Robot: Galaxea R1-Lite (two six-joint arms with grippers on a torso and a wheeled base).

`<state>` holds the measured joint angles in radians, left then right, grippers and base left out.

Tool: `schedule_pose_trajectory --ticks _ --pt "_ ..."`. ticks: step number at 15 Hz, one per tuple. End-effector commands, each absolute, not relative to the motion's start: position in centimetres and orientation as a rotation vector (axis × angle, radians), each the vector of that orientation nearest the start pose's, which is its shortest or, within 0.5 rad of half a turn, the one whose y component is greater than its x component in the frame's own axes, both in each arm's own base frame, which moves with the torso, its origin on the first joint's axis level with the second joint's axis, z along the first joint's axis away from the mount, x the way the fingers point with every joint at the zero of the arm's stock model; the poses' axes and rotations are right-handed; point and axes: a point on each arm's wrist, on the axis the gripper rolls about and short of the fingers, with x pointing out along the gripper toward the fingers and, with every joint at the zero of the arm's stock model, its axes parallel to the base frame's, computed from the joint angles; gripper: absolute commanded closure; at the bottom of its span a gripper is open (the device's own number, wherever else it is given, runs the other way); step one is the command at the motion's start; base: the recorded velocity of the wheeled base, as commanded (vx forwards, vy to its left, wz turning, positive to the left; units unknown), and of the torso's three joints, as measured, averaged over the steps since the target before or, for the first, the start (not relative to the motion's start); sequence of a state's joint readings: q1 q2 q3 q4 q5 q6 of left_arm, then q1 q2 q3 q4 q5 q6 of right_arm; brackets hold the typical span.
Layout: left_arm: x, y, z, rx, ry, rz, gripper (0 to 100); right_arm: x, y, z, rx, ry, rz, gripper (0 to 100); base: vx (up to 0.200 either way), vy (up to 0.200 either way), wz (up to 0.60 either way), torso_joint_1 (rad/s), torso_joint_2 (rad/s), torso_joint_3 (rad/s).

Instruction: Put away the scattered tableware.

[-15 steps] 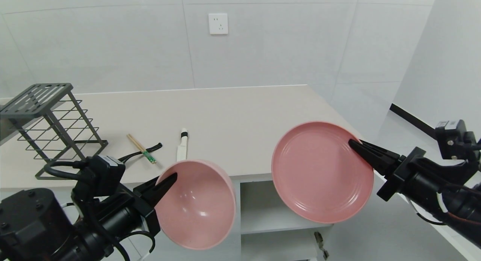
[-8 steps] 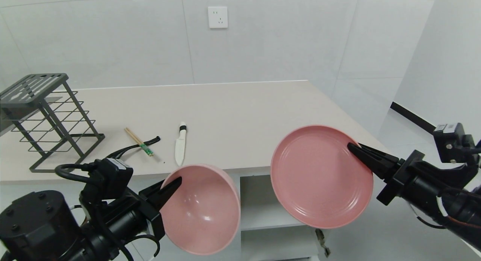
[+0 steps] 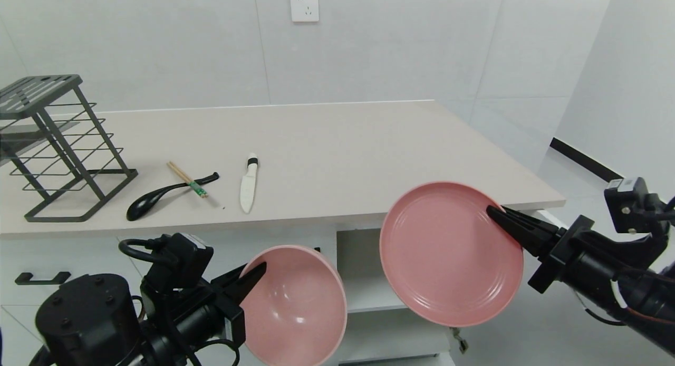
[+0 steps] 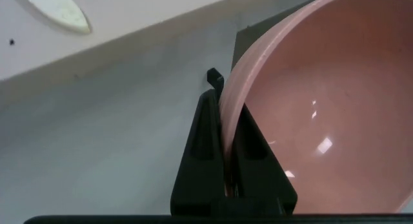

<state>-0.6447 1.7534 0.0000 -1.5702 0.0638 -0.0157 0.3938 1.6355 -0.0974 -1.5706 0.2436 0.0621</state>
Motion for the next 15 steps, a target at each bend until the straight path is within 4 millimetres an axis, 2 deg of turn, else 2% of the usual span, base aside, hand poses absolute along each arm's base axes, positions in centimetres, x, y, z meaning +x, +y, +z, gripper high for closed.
schedule_pose_trajectory --ticks 1,10,15 --pt "15.9 -11.9 8.9 0.052 0.189 -0.581 100 18.5 8.2 13.0 0.063 -0.011 0.637 100 0.0 0.0 0.0 -0.203 0.38 0.168" --pt "15.9 -11.9 8.8 0.053 0.192 -0.581 100 17.8 8.7 12.2 0.059 0.037 0.671 100 0.0 0.0 0.0 -0.167 0.31 0.139" --pt "16.0 -11.9 8.8 0.054 0.194 -0.581 100 18.0 8.8 11.6 0.056 0.065 0.669 100 0.0 0.0 0.0 -0.238 0.34 0.134"
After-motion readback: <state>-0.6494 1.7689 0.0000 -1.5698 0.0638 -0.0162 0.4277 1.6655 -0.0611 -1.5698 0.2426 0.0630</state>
